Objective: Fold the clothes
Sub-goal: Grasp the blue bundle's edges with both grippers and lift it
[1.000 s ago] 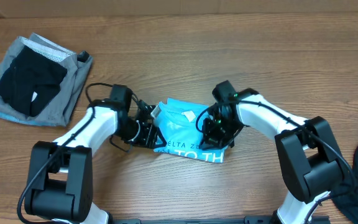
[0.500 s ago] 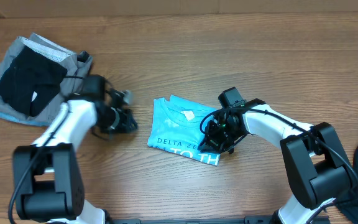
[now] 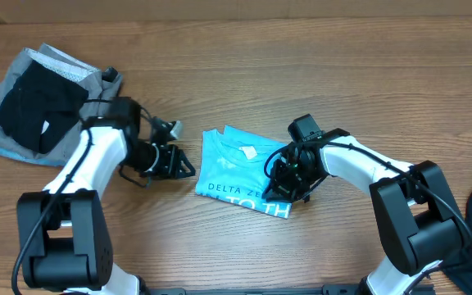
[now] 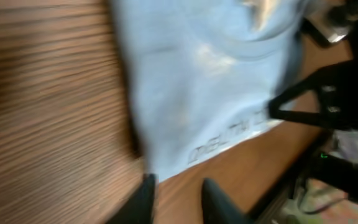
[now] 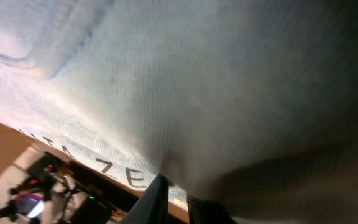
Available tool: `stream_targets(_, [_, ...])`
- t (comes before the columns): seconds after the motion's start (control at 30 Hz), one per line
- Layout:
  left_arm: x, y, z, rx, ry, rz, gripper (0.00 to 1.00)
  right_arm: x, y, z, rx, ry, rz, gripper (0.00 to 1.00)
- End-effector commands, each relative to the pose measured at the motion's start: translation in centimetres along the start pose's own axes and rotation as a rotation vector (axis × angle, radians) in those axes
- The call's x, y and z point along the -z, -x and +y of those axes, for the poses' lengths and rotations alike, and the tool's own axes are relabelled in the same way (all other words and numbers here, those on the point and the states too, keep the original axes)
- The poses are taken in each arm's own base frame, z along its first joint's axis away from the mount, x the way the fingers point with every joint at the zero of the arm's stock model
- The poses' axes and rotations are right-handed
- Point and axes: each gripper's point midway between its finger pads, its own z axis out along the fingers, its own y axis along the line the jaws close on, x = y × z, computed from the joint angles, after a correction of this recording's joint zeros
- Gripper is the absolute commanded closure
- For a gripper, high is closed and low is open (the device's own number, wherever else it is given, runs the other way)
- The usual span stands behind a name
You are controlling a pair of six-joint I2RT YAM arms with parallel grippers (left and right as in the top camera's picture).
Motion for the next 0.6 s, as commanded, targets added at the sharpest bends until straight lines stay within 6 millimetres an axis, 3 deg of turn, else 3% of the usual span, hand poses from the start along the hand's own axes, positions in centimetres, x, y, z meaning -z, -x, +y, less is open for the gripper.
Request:
stream_targets(0.0, [-1.6, 0.3, -4.4, -0.107, -0.170, 0.001, 0.94, 3.3, 1.0, 2.8, 0.175, 0.024, -0.116, 0.87])
stream_targets(0.1, [-3.1, 0.6, -4.7, -0.146, -0.095, 0.016, 0.96, 5.7, 1.2, 5.0, 0.230, 0.053, -0.201, 0.90])
stream_targets(0.23, [-5.0, 0.8, -3.4, -0.153, 0.113, 0.029, 0.96, 6.8, 2.8, 4.1, 0.163, -0.018, -0.306, 0.88])
stream_targets(0.37, [-6.3, -0.2, -2.9, -0.182, 0.218, 0.065, 0.96, 5.4, 4.7, 0.7, 0.065, -0.146, -0.341, 0.84])
stream_targets(0.57, [-6.3, -0.6, 1.2, -0.079, 0.399, 0.031, 0.86, 2.3, 5.2, -2.1, -0.101, -0.177, -0.246, 0.84])
